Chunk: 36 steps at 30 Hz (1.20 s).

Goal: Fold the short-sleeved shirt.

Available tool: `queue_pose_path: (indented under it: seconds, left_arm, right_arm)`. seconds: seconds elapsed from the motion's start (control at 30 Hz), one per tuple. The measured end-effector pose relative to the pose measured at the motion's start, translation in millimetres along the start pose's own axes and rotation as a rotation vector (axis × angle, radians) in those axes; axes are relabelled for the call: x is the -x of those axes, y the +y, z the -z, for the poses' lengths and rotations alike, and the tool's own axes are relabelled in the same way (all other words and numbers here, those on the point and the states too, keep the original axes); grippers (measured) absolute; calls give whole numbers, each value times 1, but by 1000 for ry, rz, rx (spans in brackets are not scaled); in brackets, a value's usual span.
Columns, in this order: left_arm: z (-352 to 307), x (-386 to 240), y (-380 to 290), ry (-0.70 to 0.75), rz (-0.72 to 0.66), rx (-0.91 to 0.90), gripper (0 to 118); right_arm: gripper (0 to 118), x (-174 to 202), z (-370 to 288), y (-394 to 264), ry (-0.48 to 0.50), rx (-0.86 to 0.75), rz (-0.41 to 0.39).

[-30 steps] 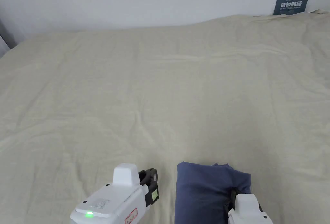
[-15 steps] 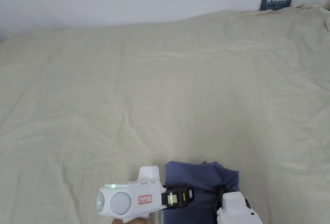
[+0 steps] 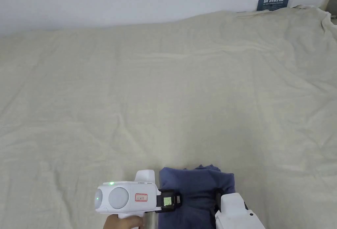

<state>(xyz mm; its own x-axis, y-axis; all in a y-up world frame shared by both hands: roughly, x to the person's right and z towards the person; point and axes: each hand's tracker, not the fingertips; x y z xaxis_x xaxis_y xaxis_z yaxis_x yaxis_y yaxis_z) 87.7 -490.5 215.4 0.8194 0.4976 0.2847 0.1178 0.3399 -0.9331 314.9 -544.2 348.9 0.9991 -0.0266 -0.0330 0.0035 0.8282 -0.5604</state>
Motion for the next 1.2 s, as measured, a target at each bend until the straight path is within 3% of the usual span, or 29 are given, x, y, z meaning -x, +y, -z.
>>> queue_pose_path:
  seconds: [0.2, 0.5, 0.73, 1.2]
  left_arm:
    - [-9, -5, -7, -17, -7, -38, 23]
    - [-48, -7, 6, -57, 50, -80, 21]
    - [-110, 37, 28, 101, 112, -141, 21]
    - [-280, 196, 58, 417, -19, -239, 21]
  right_arm:
    - [0, -11, -21, 25, 34, -21, 72]
    - [0, -41, -88, 105, -4, -265, 56]
    - [0, -54, -133, 158, -45, -405, 55]
    - [0, -44, -154, 191, -88, -497, 9]
